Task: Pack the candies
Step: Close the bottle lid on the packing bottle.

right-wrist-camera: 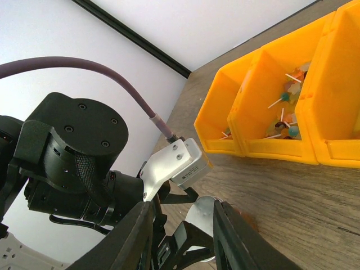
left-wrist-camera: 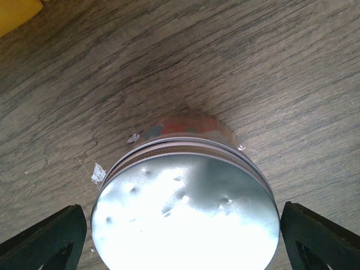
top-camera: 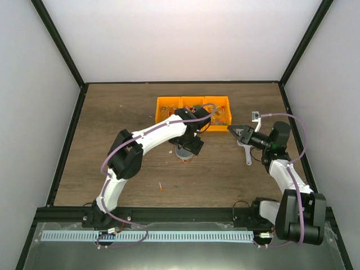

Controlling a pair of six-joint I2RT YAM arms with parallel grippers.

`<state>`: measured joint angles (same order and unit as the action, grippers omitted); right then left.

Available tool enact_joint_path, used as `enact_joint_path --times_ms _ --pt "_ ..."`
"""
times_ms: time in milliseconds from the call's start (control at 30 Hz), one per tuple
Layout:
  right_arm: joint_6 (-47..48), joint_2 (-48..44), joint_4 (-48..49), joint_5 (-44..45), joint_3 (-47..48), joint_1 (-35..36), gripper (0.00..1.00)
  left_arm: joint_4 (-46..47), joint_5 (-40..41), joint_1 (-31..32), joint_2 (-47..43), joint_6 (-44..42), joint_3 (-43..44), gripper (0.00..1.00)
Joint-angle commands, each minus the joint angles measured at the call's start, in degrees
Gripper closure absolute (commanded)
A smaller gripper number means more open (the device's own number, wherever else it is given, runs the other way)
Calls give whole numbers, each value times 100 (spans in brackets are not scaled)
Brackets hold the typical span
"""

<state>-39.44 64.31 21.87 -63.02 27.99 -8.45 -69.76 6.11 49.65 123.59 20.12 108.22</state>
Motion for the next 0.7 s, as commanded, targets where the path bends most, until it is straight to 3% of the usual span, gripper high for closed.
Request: enact_joint_path --times_ms 0,667 --pt "112 -77 -25 -57 7 -68 68 -66 68 9 105 -70 57 4" --pt "130 -182 -197 -165 18 -68 67 163 -189 9 -651 -193 99 0"
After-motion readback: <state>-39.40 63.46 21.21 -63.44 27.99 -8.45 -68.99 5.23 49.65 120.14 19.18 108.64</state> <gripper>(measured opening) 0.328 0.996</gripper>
